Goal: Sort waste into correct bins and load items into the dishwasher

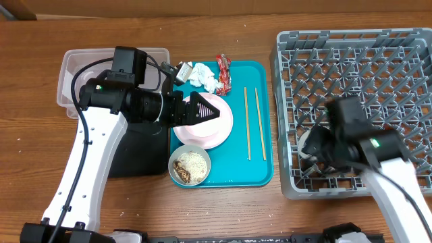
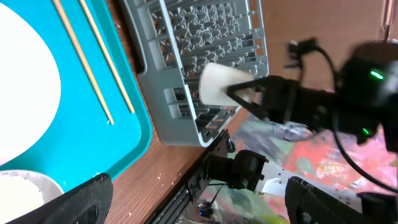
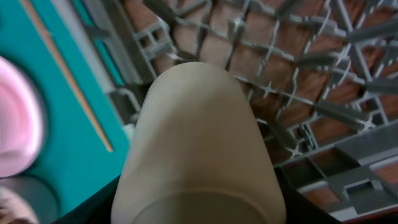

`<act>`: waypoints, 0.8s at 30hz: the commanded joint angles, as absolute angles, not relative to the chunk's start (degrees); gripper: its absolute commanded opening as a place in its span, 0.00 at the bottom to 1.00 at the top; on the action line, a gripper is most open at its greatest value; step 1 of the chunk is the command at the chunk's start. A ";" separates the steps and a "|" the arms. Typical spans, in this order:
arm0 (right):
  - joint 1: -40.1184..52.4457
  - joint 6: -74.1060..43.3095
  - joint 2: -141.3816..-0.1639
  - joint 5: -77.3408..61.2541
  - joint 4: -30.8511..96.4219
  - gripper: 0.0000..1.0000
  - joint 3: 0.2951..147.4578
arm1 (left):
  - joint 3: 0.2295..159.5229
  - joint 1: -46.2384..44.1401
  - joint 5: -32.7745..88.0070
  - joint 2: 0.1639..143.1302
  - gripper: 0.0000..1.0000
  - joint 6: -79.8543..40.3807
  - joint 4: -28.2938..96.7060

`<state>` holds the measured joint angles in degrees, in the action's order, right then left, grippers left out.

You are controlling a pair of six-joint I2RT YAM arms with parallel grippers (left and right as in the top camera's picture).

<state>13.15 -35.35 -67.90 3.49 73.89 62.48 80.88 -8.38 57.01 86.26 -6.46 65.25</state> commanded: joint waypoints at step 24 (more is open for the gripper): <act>31.55 -26.94 -67.79 -2.68 52.40 0.81 70.89 | 82.67 -19.57 5.78 71.00 0.82 -20.95 67.83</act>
